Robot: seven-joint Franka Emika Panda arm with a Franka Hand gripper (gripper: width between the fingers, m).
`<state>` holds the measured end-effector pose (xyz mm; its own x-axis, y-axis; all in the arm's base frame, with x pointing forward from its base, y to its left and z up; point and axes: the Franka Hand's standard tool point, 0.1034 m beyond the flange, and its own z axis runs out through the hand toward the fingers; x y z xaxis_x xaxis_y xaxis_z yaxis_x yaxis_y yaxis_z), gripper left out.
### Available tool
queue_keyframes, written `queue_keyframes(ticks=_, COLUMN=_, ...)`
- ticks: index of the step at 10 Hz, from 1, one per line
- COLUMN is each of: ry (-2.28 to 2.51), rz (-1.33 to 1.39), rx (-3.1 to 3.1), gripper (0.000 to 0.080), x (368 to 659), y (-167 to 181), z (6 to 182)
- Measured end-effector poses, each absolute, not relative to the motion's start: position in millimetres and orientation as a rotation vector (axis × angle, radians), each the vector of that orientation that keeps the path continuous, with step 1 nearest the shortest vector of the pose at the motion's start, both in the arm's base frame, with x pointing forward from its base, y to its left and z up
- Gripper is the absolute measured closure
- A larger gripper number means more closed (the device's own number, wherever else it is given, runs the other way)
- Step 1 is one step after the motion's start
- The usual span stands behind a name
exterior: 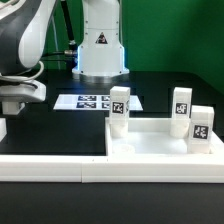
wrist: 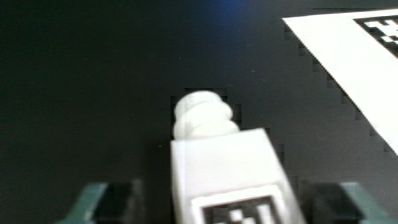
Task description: Assemble square table
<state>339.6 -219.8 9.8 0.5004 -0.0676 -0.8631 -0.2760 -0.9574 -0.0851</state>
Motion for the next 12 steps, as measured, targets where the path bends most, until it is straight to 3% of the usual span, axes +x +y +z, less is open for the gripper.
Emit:
queue_keyframes(ticks=1, ry=0.294, rz=1.442, rx=-2.531, gripper=0.0514, x=340, y=-220, z=9.8)
queue_keyframes(ticks=8, ry=0.295, rz=1.443, rx=-2.531, gripper=0.0514, x=339, y=-220, z=9.8)
queue_keyframes(ticks=9, ry=0.286, rz=1.448, rx=-2.526, gripper=0.0512, x=344, y=-216, z=15.9)
queue_keyframes(ticks=12, ry=0.23, rz=1.326, rx=-2.584, gripper=0.0512, x=394, y=-179, z=93.6)
